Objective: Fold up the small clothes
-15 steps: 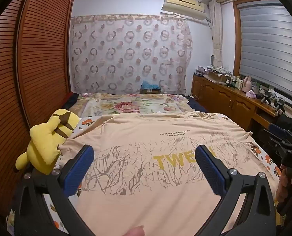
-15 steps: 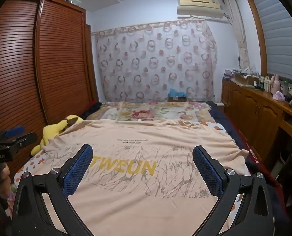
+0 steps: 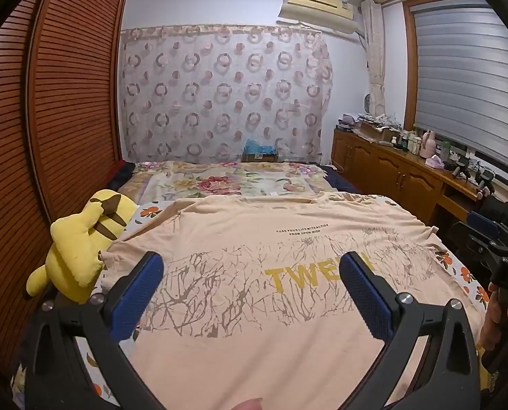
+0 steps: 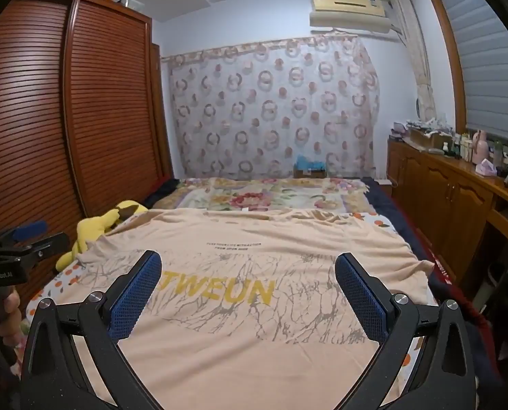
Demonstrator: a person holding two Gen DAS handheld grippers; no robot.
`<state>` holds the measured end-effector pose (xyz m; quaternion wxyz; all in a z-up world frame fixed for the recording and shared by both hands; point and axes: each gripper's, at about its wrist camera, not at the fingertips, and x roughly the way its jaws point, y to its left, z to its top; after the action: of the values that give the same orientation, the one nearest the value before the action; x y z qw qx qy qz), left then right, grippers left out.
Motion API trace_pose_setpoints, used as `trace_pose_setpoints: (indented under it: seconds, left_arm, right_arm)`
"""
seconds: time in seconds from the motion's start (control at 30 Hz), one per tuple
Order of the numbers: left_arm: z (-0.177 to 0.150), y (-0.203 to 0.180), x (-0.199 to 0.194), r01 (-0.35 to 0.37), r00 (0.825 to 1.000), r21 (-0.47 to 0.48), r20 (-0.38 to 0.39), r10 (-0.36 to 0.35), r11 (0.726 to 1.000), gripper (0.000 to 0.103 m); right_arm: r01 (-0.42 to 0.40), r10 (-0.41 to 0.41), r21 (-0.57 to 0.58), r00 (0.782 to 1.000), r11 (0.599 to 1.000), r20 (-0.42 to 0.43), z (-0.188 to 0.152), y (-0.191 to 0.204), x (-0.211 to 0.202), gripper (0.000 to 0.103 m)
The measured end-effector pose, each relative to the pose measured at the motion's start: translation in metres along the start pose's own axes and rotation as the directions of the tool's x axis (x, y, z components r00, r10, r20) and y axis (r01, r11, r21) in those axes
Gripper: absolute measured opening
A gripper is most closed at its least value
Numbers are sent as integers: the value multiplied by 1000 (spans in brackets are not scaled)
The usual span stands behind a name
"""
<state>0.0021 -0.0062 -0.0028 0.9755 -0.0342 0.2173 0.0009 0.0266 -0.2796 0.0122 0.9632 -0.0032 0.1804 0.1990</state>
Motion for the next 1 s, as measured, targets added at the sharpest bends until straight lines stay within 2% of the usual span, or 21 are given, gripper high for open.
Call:
trace_pose_setpoints:
  seconds: [1.0]
  left_arm:
    - [3,5,-3,-1,1000,8,9,1,1000,103]
  right_arm:
    - [-5,5,2,1000,1000,1,0,-2,1,103]
